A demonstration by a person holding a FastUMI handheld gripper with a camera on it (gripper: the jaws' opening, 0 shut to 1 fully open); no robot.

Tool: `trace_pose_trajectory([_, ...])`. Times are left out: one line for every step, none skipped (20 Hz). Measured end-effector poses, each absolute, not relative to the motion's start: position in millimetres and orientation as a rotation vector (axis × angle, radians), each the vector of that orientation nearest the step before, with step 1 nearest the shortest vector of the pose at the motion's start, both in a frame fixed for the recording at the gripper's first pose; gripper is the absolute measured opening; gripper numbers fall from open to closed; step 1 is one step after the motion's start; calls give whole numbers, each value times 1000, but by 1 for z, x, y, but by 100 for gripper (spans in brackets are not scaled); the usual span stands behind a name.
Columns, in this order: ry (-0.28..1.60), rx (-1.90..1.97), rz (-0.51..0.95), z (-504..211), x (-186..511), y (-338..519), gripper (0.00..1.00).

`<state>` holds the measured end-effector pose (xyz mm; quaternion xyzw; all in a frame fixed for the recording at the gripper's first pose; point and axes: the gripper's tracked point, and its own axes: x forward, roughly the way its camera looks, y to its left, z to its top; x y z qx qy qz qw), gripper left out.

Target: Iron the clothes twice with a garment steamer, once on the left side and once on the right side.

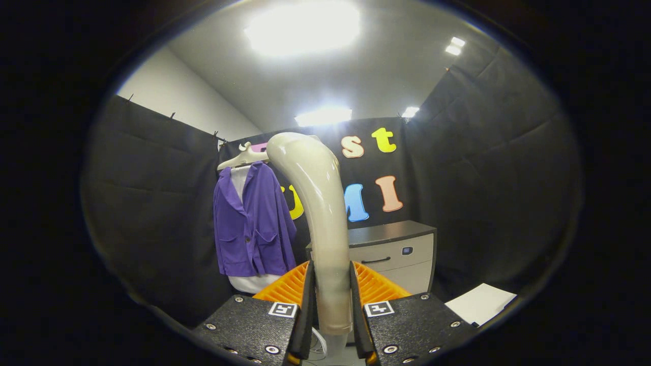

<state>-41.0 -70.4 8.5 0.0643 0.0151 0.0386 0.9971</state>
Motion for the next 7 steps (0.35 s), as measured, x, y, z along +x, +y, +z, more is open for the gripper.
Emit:
trace_pose_trajectory([36,127,76,8,-41,-71,34])
trace_pose_trajectory([40,129,75,6,-41,-72,33])
trace_pose_trajectory([44,128,75,5,-40,-72,34])
trace_pose_trajectory([50,126,75,2,-40,-72,34])
trace_pose_trajectory([56,123,75,0,-40,-72,34])
trace_pose_trajectory([59,122,74,-2,-38,-73,34])
trace_pose_trajectory([64,123,72,-4,-37,-74,34])
